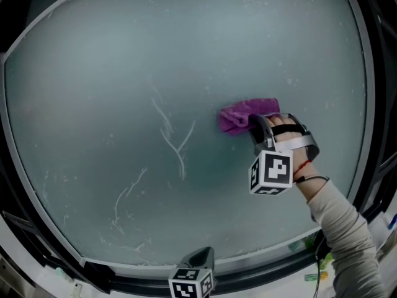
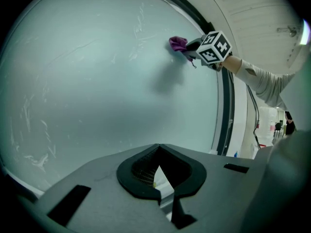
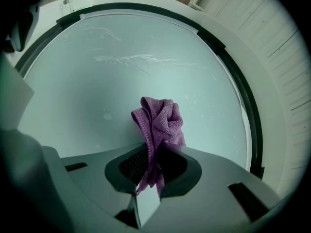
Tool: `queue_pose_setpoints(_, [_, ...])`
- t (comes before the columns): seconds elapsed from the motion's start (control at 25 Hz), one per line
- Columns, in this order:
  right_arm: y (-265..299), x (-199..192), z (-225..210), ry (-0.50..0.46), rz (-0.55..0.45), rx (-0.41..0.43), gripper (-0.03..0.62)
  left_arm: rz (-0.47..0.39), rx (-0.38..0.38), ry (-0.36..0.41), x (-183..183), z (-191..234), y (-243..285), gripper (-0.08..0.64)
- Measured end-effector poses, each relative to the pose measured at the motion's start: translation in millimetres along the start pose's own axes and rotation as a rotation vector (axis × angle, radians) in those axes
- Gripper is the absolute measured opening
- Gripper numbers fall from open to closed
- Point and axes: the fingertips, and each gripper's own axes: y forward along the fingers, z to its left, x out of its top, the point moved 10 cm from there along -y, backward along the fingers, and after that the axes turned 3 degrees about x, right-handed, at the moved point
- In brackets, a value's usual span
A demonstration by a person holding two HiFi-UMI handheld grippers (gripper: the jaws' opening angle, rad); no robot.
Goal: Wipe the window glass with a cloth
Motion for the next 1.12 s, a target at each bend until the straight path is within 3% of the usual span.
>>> queue_pose_setpoints(0.6, [-25,3,88,0.058,-0.003,0.137,0.052,-0.006,-0.007,-0.002,-1,3,-4,0.005])
queue_pose_setpoints(1.12, [-51,2,182,0.106,0.017,0.312,0.052,-0.012,0.000,-0.012,-4,2,-13,0.005])
